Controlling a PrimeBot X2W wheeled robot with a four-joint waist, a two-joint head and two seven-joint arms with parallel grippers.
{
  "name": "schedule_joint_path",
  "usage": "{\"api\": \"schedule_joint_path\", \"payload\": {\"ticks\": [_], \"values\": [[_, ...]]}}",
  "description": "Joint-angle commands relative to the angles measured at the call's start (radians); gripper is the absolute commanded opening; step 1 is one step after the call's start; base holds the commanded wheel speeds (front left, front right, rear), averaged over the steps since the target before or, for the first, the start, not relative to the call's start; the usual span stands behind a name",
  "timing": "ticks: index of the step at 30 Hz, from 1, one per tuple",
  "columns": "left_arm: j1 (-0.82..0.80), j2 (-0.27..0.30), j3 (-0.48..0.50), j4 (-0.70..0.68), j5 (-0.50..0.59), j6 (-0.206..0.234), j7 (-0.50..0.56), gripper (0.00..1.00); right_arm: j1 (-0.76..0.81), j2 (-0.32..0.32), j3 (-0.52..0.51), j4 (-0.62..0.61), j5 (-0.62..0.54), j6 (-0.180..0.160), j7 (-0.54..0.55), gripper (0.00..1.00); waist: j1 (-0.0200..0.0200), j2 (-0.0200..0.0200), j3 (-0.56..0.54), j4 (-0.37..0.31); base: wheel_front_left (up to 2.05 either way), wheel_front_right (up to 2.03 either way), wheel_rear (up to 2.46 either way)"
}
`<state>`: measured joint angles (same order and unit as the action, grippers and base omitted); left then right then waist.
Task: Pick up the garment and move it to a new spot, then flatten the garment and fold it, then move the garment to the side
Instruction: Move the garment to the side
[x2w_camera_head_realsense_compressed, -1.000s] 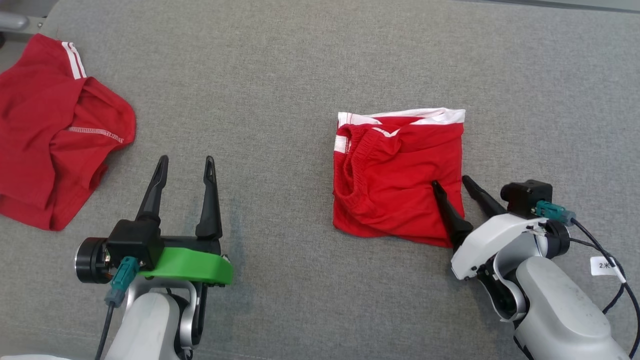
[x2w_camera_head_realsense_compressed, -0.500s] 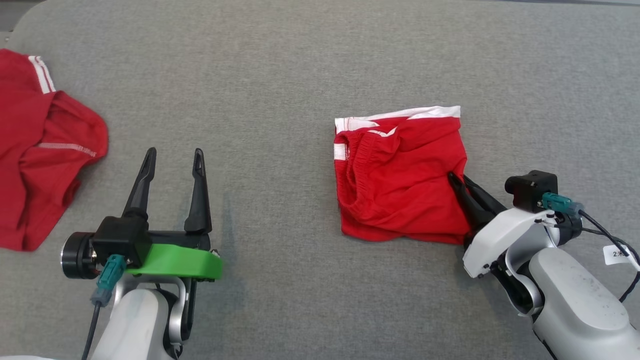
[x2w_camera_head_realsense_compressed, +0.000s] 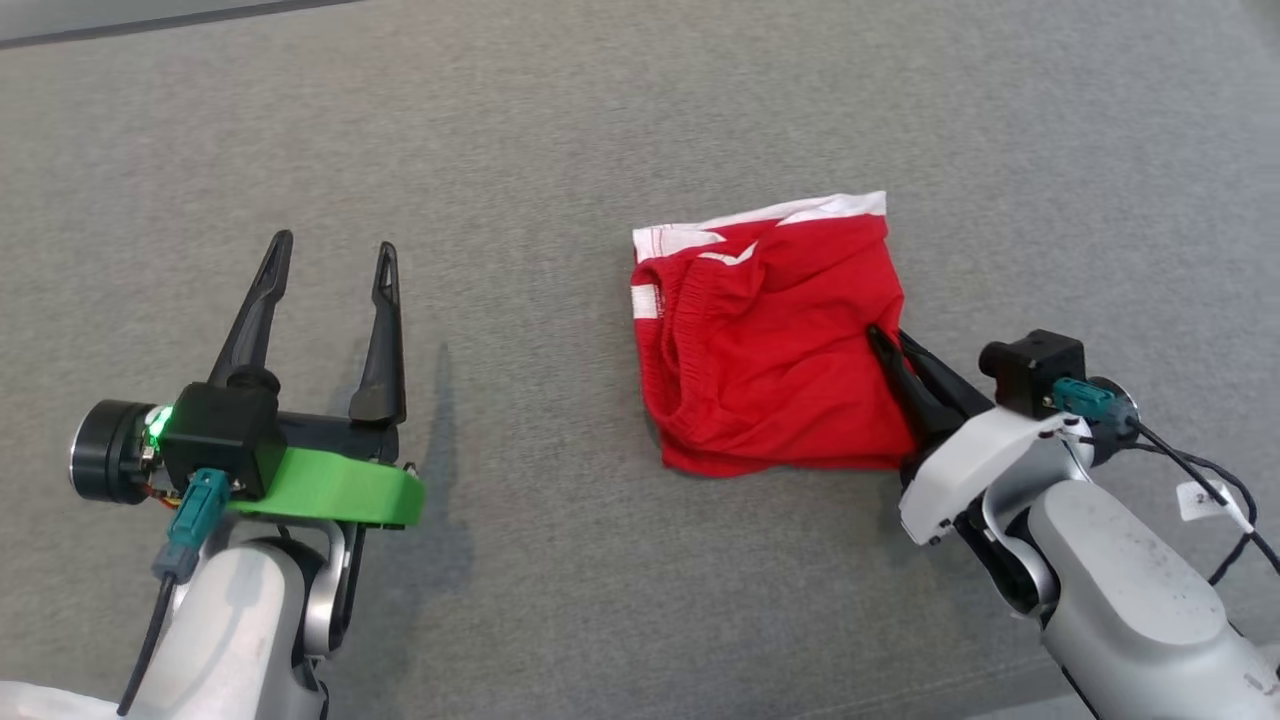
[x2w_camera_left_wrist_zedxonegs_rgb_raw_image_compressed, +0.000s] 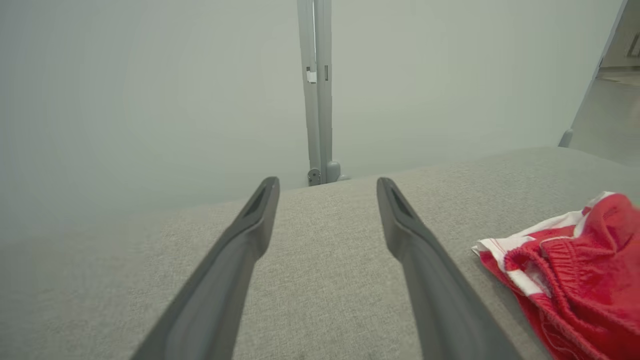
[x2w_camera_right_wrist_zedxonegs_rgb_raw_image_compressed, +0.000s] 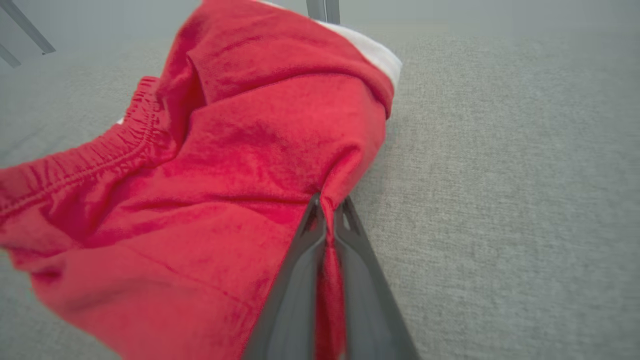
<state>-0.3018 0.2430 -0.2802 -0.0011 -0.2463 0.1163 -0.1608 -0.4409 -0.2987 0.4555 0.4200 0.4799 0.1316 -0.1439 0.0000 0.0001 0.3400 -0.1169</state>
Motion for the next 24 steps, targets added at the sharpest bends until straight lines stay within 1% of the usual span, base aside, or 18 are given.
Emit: {"api": "schedule_joint_path", "payload": {"ticks": [1,2,3,8,11,14,18,21,23,24], "values": [[-0.022,0.022,-0.002,-0.019,0.015,0.0,0.014,1.0,-0.036,0.004,0.018,0.012,-0.015,-0.002,-0.016,0.0,0.0,-0.0001,0.068,-0.159,0.0,0.0,0.0],[-0.029,0.03,-0.002,-0.03,0.021,0.0,0.023,1.0,-0.052,0.006,0.035,0.019,-0.023,-0.002,-0.022,0.0,0.0,-0.0001,0.08,-0.179,0.0,0.0,0.0],[-0.029,0.03,-0.002,-0.03,0.021,0.0,0.023,1.0,-0.052,0.006,0.035,0.019,-0.023,-0.002,-0.022,0.0,0.0,-0.0001,0.08,-0.179,0.0,0.0,0.0],[-0.057,0.065,-0.013,-0.092,0.045,-0.009,0.069,1.0,-0.153,0.001,0.102,0.071,-0.059,-0.002,-0.065,0.0,0.0,-0.0001,0.144,-0.253,0.0,0.0,0.0],[-0.08,0.086,-0.024,-0.133,0.059,-0.016,0.104,1.0,-0.234,-0.033,0.124,0.13,-0.081,-0.002,-0.096,0.0,0.0,-0.0001,0.186,-0.282,0.0,0.0,0.0],[-0.098,0.1,-0.028,-0.162,0.069,-0.021,0.128,1.0,-0.299,-0.082,0.148,0.166,-0.105,-0.002,-0.111,0.0,0.0,-0.0001,0.219,-0.295,0.0,0.0,0.0],[-0.118,0.124,-0.035,-0.194,0.089,-0.031,0.161,1.0,-0.387,-0.175,0.189,0.208,-0.153,-0.002,-0.122,0.0,0.0,-0.0001,0.264,-0.306,0.0,0.0,0.0],[-0.138,0.141,-0.039,-0.218,0.097,-0.037,0.179,1.0,-0.439,-0.239,0.175,0.219,-0.178,-0.002,-0.123,0.0,0.0,-0.0001,0.293,-0.304,0.0,0.0,0.0],[-0.144,0.151,-0.036,-0.234,0.102,-0.039,0.19,1.0,-0.462,-0.277,0.156,0.239,-0.194,-0.002,-0.123,0.0,0.0,-0.0001,0.312,-0.306,0.0,0.0,0.0],[-0.153,0.156,-0.036,-0.247,0.106,-0.041,0.2,1.0,-0.488,-0.306,0.135,0.256,-0.208,-0.002,-0.123,0.0,0.0,-0.0001,0.326,-0.305,0.0,0.0,0.0]]}}
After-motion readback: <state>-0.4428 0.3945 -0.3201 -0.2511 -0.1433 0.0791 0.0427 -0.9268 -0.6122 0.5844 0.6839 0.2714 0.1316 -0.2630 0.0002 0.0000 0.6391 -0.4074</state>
